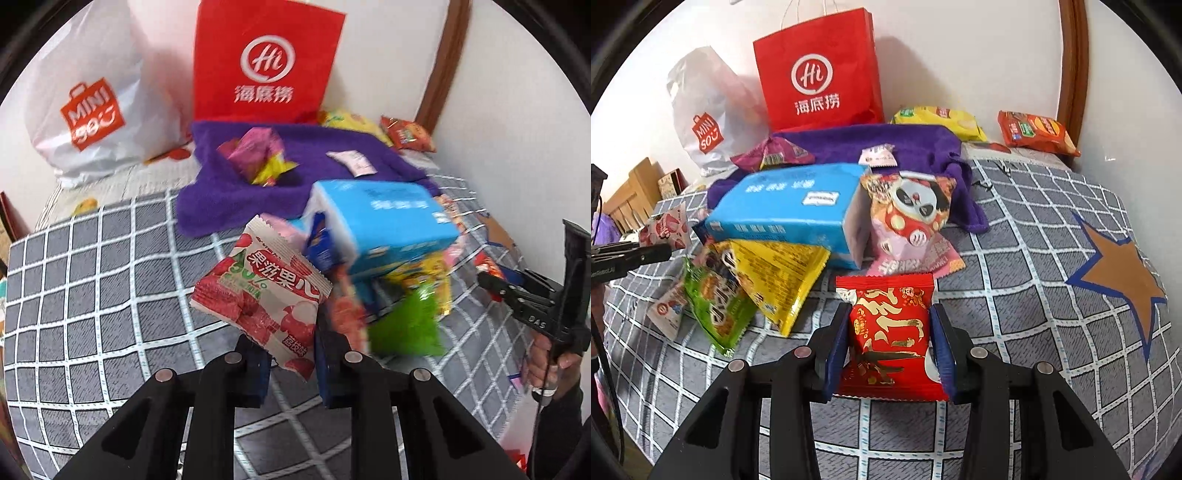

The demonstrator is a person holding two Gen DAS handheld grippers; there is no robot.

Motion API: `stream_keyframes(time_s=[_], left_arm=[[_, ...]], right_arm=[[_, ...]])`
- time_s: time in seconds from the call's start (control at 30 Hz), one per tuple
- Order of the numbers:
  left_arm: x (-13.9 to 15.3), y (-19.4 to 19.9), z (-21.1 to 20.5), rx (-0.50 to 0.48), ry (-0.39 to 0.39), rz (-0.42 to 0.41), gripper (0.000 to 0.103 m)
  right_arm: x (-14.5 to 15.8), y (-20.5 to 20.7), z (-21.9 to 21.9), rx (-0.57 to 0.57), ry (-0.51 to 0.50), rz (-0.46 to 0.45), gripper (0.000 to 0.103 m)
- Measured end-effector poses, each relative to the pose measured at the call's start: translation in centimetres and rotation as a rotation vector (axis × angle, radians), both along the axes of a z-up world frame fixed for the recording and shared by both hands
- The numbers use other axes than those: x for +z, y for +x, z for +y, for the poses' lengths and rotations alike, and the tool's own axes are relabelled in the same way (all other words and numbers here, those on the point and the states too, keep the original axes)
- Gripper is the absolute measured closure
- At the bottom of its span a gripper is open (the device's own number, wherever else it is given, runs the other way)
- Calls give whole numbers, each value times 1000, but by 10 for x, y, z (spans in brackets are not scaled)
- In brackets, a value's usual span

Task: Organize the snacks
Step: 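Carry both held packets up toward the purple towel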

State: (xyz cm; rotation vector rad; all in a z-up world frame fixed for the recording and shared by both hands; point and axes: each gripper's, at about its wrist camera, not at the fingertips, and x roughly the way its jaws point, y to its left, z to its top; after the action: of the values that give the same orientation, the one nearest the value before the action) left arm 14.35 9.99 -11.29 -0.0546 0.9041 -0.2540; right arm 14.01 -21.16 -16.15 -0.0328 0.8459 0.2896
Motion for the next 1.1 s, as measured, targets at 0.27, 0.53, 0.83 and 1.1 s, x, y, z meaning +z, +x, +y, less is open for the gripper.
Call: stream_keyframes(time_s=[0.27, 0.53, 0.83, 1.1], left_arm=[[14, 0, -16, -15, -16, -21, 84], [31, 1, -38, -53, -28, -43, 84], [53, 20, -55, -81, -74, -64, 84], [72, 41, -60, -69, -79, -81, 84]], right_arm=[[15, 4, 1, 1, 1, -19, 61], [39, 13, 15, 33, 6, -65, 61], [71, 39, 38, 64, 3, -109, 61], [93, 70, 43, 66, 4, -132, 61]])
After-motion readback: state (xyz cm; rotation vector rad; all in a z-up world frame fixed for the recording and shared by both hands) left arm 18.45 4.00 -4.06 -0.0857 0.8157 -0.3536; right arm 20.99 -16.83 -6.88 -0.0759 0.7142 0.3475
